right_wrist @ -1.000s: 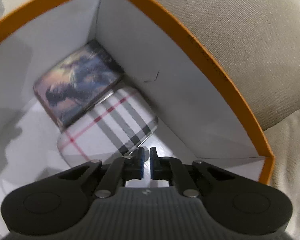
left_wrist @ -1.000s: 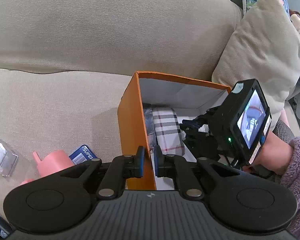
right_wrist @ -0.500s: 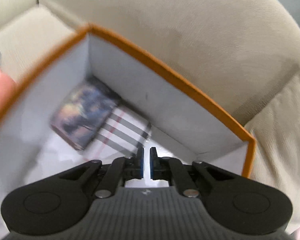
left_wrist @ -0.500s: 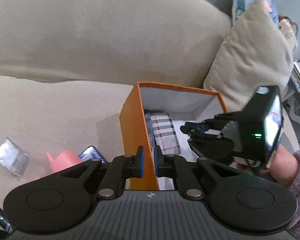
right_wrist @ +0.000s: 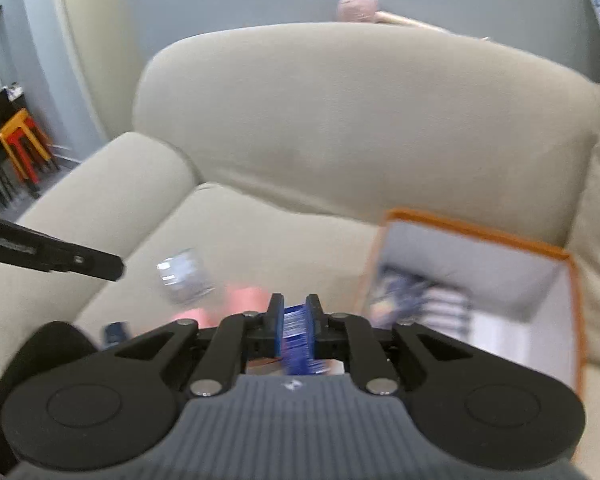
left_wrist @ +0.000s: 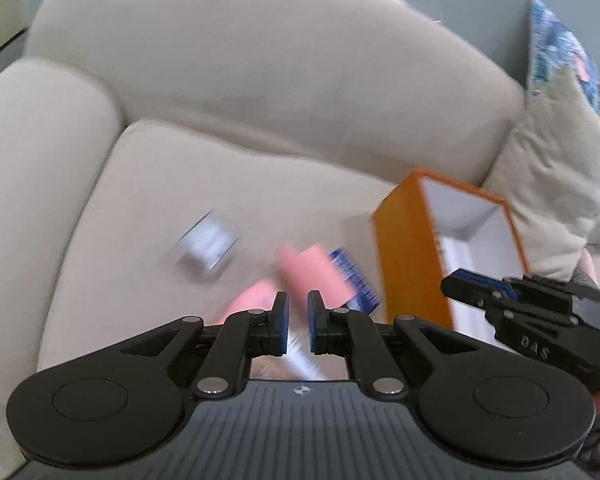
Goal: Organize rigid objects
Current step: 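Open the right tool and withdraw both tools back to the pile, then grasp the brown square box with the right tool while the left tool grasps the clear cube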
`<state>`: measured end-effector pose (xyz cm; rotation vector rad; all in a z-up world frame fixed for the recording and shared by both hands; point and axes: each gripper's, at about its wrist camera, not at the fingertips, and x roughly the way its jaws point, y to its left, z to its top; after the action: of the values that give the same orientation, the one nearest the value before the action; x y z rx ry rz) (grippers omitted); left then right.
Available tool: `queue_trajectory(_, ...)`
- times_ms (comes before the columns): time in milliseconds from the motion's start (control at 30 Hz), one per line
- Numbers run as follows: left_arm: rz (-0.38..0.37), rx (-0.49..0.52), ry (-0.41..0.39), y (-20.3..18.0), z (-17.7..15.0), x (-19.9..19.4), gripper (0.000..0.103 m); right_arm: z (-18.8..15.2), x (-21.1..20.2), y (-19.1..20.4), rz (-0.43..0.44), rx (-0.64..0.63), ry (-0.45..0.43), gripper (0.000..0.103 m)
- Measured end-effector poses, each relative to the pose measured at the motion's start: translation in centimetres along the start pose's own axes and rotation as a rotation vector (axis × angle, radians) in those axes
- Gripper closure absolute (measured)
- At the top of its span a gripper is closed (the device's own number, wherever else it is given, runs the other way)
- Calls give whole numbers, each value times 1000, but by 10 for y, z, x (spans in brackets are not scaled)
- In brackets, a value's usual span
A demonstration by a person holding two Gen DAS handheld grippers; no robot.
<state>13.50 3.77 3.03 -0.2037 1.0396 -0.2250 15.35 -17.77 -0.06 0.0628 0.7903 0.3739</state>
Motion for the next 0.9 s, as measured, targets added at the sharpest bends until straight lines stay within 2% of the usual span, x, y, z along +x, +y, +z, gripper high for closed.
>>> queue_trajectory(133, 32, -59, 45, 27, -21, 6, 93, -23, 19, 36, 58, 24, 66, 90)
queue_trajectory(167, 43, -74, 59, 33, -24, 9, 93, -29, 24, 47, 63, 15, 86, 85)
queue_trajectory(200, 53, -89, 73, 41, -28, 10, 93, -33, 29, 58, 66, 8, 104, 76)
queue_trajectory(233, 69, -108, 87, 48, -30, 14, 93, -38, 34, 68, 68, 3, 120, 73)
queue_trajectory(367, 73, -153, 92, 69, -33, 16, 93, -53, 62, 86, 76, -24, 191, 71)
queue_trajectory(500, 46, -133, 85, 71, -27, 22, 93, -58, 87, 97, 67, -77, 254, 53)
queue_trajectory(567, 36, -116, 94, 69, -27, 26, 93, -58, 99, 103, 71, -116, 284, 48)
queue_trajectory(833, 2, -76, 133, 74, -27, 41, 93, -59, 136, 123, 61, -300, 357, 44)
queue_trajectory(900, 0, -73, 138, 77, -27, 44, 93, -59, 141, 125, 70, -317, 373, 39)
